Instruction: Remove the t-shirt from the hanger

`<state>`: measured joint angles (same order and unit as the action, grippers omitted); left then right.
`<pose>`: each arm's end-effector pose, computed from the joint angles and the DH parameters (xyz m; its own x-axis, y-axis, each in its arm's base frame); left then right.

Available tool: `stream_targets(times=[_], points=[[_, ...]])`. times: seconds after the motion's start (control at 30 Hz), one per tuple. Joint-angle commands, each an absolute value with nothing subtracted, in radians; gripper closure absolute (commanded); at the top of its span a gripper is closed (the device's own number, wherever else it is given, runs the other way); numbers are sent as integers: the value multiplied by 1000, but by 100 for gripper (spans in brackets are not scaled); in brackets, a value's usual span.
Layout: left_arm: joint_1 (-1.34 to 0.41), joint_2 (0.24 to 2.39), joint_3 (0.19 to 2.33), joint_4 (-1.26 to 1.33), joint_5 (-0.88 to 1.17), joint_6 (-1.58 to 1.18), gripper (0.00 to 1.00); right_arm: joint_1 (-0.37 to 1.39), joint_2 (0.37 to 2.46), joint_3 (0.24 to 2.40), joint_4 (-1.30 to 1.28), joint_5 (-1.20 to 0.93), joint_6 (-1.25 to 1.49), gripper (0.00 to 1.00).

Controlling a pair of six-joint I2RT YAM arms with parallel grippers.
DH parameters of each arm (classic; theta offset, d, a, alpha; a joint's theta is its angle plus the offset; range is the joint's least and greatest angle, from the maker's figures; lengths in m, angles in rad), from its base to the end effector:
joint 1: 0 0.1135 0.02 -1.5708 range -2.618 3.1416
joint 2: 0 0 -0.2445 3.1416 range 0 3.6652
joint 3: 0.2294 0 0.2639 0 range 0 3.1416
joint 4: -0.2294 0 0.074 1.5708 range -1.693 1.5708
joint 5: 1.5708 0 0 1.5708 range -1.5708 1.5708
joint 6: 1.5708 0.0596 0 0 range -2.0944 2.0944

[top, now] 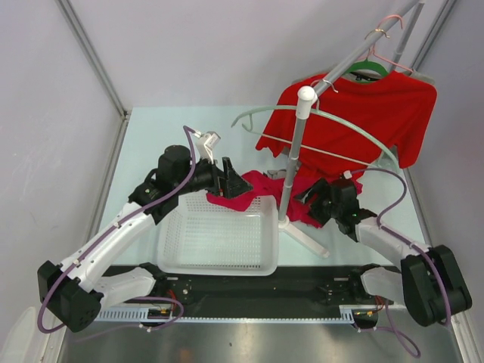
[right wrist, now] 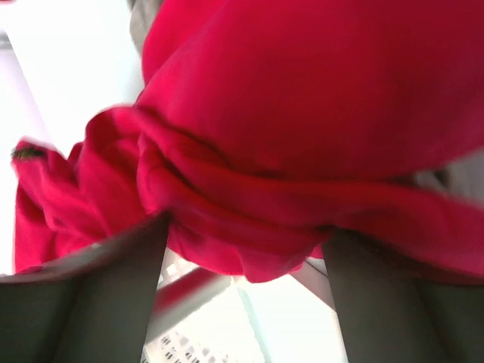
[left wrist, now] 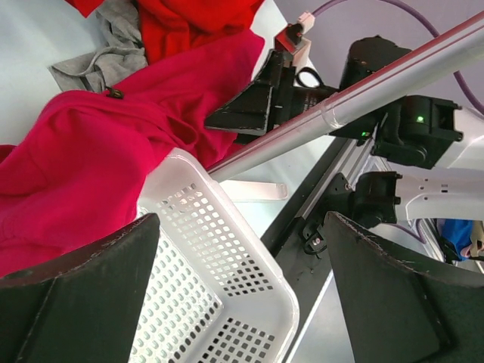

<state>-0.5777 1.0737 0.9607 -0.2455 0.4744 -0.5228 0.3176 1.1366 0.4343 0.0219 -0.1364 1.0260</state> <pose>0.2234 -0.1782 0.3145 -0.6762 -0.0894 -0.7313 0.5846 0.5389 -0.6064 0.2402 0.0875 0.1314 -0.6602 0.6749 -0.3297 0.2988 0.6387 0.7091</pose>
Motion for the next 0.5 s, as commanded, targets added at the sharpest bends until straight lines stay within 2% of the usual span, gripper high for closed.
stream_targets(times=[0.0,0.07,0.13,0.17,0.23,0.33,0.47], points=[[-583,1057,966,-245,465,-508,5,357,1204,474,207,-109,1091,45],[-583,1057,976,-256,462,-506,5,357,1192,480,210,-144,1097,72],[-584,1058,977,-252,469,-509,5,357,1135,483,187,-138,1095,82],[-583,1065,979,-236,485,-512,5,357,1106,488,161,-135,1094,92],[-583,1080,983,-206,508,-528,5,353,1021,495,129,-126,1089,100],[-583,1124,1003,-164,554,-555,5,350,932,505,127,-144,1086,100],[-584,1180,1012,-65,604,-623,4,338,920,509,285,-253,1152,100]])
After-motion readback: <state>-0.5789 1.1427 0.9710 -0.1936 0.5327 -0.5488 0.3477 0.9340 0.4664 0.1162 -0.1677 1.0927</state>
